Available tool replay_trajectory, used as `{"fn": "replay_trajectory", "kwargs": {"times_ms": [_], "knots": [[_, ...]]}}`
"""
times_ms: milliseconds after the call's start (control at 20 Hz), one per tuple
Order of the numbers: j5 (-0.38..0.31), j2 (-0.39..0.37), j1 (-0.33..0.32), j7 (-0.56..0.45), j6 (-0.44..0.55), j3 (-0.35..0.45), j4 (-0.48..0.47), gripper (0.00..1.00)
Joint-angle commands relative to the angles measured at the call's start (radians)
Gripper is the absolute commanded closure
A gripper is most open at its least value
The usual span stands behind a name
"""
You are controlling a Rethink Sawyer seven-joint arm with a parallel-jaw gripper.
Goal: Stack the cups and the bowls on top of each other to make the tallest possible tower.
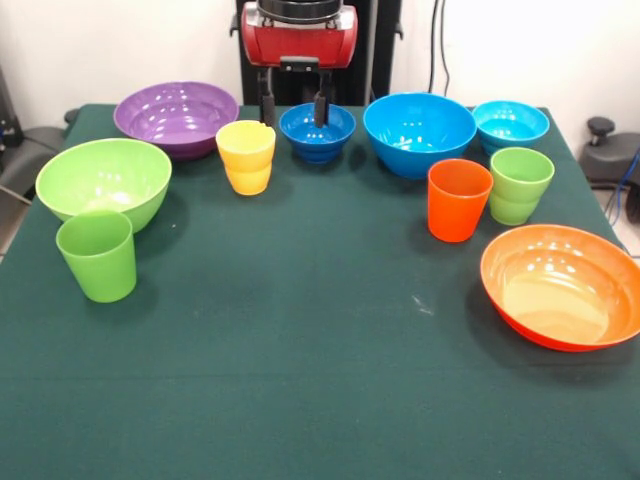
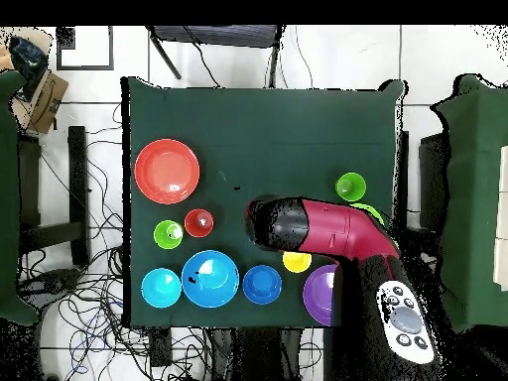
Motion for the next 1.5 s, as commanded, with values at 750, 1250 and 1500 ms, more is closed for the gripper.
{"fn": "replay_trajectory", "kwargs": {"times_ms": [750,1250,1500], "knots": [[-0.108,0.042,-0.028,-0.022,-0.015,0.017,0.052,0.00],[-0.128,0.027,-0.048,-0.029,0.002,0.017,0.062,0.00],[-0.143,0.073,-0.063,-0.026,-0.021,0.032,0.046,0.00]]}}
